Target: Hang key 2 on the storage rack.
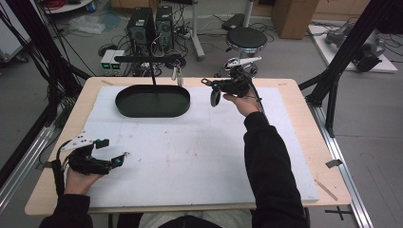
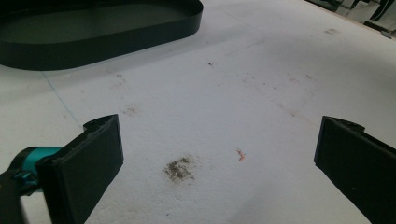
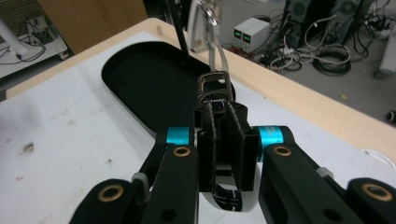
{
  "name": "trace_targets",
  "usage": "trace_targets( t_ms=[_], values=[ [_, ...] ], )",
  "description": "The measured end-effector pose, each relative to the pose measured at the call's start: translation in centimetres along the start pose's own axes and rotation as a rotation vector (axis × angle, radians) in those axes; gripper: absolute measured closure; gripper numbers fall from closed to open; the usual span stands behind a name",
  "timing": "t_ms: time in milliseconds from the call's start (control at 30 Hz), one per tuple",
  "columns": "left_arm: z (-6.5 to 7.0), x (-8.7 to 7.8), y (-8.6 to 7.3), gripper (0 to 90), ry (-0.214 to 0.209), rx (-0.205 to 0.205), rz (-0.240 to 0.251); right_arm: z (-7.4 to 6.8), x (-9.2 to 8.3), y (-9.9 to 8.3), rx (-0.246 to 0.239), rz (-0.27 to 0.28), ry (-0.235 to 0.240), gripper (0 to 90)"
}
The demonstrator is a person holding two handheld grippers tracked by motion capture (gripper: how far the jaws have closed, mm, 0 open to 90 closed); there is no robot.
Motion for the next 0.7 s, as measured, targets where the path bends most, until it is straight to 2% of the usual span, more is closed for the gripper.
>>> trace_targets(
  t_ms=[167, 467, 700],
  values=[
    [0.0, 0.0, 0.0, 1.7, -0.003, 0.0, 0.001, -1.1, 0.1, 1.4, -0.038, 0.009, 0.009, 83.0],
    [0.0, 0.1, 0.0, 1.7, -0.002, -0.001, -0.003, -2.4, 0.8, 3.2, -0.052, -0.003, 0.024, 82.8],
    [-0.1, 0.1, 0.0, 1.7, -0.002, -0.001, -0.003, -3.4, 1.3, 4.8, -0.084, -0.003, 0.03, 82.9]
  ],
)
Point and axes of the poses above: each handheld gripper's, and its own axes: x roughly forward along the jaws, y roughly out of its top, z roughly to its right, the point moved 7 cm from there along x, roughly forward along the jaws, and after that the axes turned 13 degrees about -z, right-handed, at the moved point
